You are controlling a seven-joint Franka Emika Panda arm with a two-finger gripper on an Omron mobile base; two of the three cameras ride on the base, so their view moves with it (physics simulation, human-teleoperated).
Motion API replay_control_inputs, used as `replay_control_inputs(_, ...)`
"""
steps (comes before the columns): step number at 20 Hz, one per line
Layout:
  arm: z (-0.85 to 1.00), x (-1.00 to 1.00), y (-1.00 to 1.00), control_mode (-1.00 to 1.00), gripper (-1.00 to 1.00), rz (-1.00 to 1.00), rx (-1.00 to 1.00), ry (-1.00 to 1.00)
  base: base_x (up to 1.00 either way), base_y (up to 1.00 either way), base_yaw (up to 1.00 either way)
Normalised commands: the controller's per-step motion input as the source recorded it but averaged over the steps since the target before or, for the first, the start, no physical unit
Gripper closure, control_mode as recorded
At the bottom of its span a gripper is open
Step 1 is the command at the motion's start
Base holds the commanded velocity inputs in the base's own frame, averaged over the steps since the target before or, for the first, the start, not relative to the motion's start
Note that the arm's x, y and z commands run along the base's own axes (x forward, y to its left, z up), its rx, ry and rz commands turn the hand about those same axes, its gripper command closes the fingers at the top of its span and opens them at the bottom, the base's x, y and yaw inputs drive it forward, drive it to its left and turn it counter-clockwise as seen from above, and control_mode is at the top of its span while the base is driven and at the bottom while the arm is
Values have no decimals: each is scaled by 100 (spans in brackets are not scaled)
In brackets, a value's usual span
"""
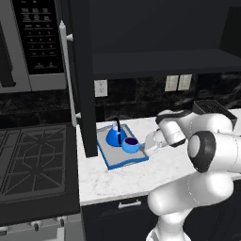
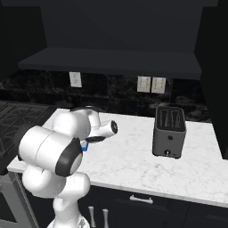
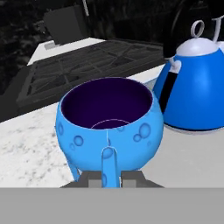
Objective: Pick the kettle from the counter and place it on the tray. Then pick the mug from the cabinet and place it on the tray. Then close the cabinet doors.
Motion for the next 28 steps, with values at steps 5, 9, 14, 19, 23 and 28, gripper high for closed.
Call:
replay_control_inputs(5,-27,29,1,-100,100,0,0,0,0,0,0)
replay_control_inputs(9,-17,11,16,-100,100,1,0,0,0,0,0)
replay_control_inputs(14,-18,0,24,-100,100,3,0,0,0,0,0)
replay_control_inputs(19,-14,0,14,-100,100,2,0,0,0,0,0)
replay_control_inputs(23,-4,2,6,-100,100,0,0,0,0,0,0)
replay_control_inputs(28,0,0,10,-100,-100,0,-1,3,0,0,0)
